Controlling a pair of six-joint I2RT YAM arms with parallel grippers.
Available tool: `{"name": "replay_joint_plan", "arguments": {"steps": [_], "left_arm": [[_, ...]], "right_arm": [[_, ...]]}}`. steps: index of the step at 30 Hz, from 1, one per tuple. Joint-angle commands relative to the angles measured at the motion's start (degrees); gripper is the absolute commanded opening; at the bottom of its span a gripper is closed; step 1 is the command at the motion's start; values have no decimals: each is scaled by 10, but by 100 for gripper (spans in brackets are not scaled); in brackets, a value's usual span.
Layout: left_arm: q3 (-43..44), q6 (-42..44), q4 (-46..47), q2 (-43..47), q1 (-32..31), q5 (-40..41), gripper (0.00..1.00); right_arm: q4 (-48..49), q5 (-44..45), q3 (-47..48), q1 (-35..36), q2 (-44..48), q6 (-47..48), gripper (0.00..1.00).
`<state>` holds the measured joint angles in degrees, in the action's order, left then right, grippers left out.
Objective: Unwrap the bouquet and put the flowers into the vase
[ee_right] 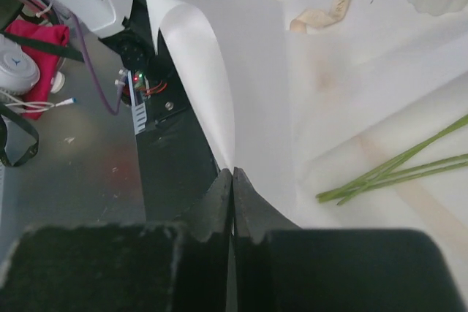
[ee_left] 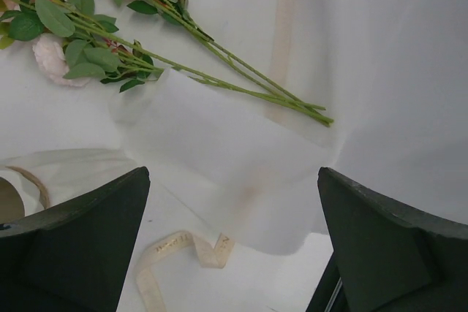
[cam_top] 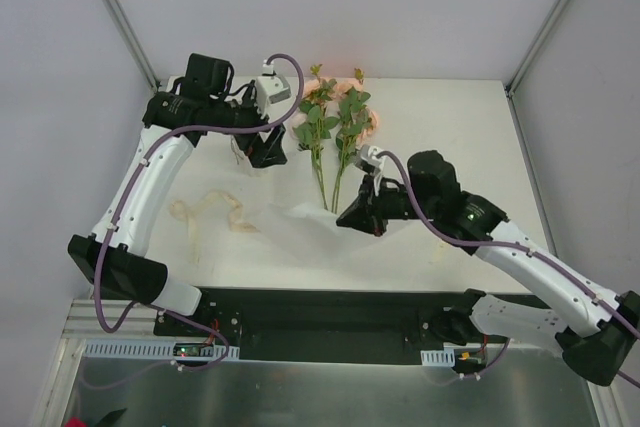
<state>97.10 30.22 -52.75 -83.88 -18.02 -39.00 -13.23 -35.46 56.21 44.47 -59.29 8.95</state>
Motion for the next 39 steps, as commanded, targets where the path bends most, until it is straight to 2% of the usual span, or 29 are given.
{"name": "replay_joint_plan", "arguments": {"steps": [1, 4, 5, 8, 11, 15, 18, 22, 27, 32, 34, 39], "left_arm": [[7, -10, 1, 3, -3, -14, 99], [-14, -9, 1, 13, -8, -8, 99], [-23, -8, 1, 19, -10, -5, 99], [-40, -6, -3, 33, -19, 2, 99], [-63, -7, -7, 39, -35, 2, 99], [-88, -7, -7, 35, -79, 8, 99], [-87, -15, -7, 24, -105, 3, 99], [-78, -10, -8, 13, -119, 11, 99], [-71, -11, -7, -13, -133, 3, 99], [-119, -11, -8, -45, -191, -17, 99], [-136, -6, -11, -56, -227, -14, 99], [-166, 19, -49, -31, -257, -13, 99]], "right_arm": [[-65, 73, -15, 70, 40, 4, 7], [-112, 144, -17, 116, 59, -3, 45], [-132, 195, -20, 149, 65, -13, 61], [-174, 310, -16, 219, 87, -38, 71], [-207, 387, 10, 281, 113, -58, 73], [-235, 400, 38, 317, 135, -78, 73], [-260, 378, 57, 333, 139, -88, 73], [-276, 271, 61, 334, 146, -118, 73], [-289, 261, 57, 335, 181, -147, 72], [-327, 354, 134, 334, 223, -136, 72], [-351, 463, 175, 335, 229, -133, 71], [-357, 627, 212, 334, 240, -119, 73]]}}
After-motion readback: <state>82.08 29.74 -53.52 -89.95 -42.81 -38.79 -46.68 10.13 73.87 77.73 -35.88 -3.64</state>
